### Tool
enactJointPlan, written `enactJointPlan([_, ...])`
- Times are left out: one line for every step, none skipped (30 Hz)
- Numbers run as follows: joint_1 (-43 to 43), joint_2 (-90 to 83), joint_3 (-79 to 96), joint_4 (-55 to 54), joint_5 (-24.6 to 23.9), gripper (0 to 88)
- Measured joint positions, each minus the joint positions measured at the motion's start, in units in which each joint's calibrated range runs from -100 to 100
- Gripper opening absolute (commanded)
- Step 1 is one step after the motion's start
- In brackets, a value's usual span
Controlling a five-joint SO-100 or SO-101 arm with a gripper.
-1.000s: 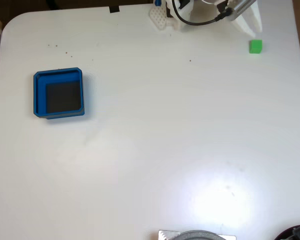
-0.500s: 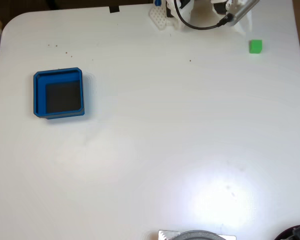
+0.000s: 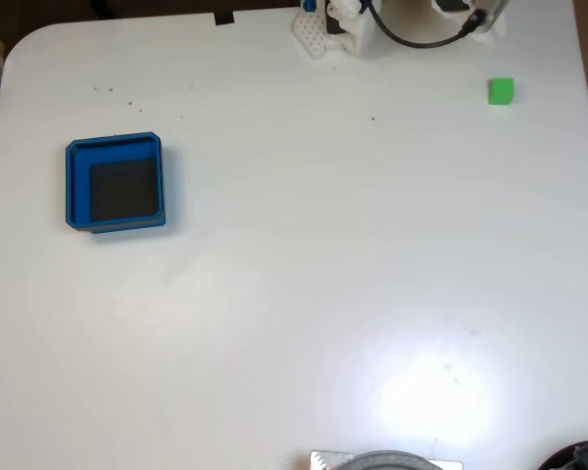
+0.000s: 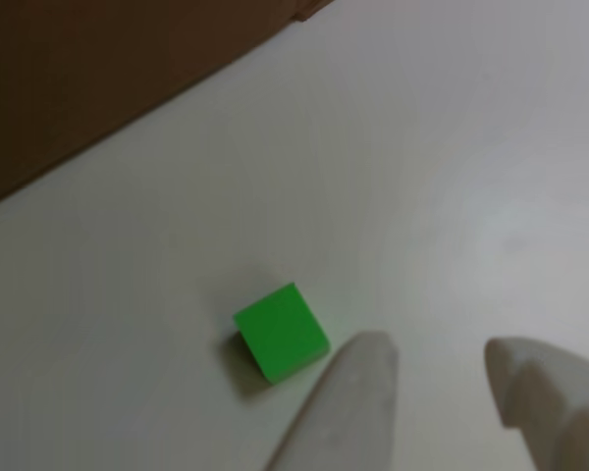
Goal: Pick up green cube and drop it in the blue box
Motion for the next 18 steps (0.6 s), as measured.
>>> enactJointPlan([-0.78, 0.0, 0.0, 0.0, 0.0, 2.1])
enactJointPlan([-1.35, 0.0, 0.0, 0.0, 0.0, 2.1])
enactJointPlan([-1.92, 0.0, 0.0, 0.0, 0.0, 2.1])
enactJointPlan([-2.42, 0.0, 0.0, 0.0, 0.0, 2.1])
enactJointPlan([-2.92, 0.0, 0.0, 0.0, 0.0, 2.1])
enactJointPlan([-3.34, 0.0, 0.0, 0.0, 0.0, 2.1])
enactJointPlan([-3.84, 0.0, 0.0, 0.0, 0.0, 2.1])
enactJointPlan([-4.34, 0.0, 0.0, 0.0, 0.0, 2.1])
enactJointPlan([-4.83, 0.0, 0.0, 0.0, 0.0, 2.1])
enactJointPlan([-5.4, 0.0, 0.0, 0.0, 0.0, 2.1])
enactJointPlan([-5.97, 0.0, 0.0, 0.0, 0.0, 2.1])
enactJointPlan([-6.54, 0.0, 0.0, 0.0, 0.0, 2.1])
enactJointPlan([-7.18, 0.0, 0.0, 0.0, 0.0, 2.1])
enactJointPlan([-7.75, 0.0, 0.0, 0.0, 0.0, 2.1])
enactJointPlan([-8.18, 0.0, 0.0, 0.0, 0.0, 2.1])
enactJointPlan([-8.67, 0.0, 0.0, 0.0, 0.0, 2.1])
enactJointPlan([-9.1, 0.0, 0.0, 0.0, 0.0, 2.1])
enactJointPlan([-9.53, 0.0, 0.0, 0.0, 0.0, 2.1])
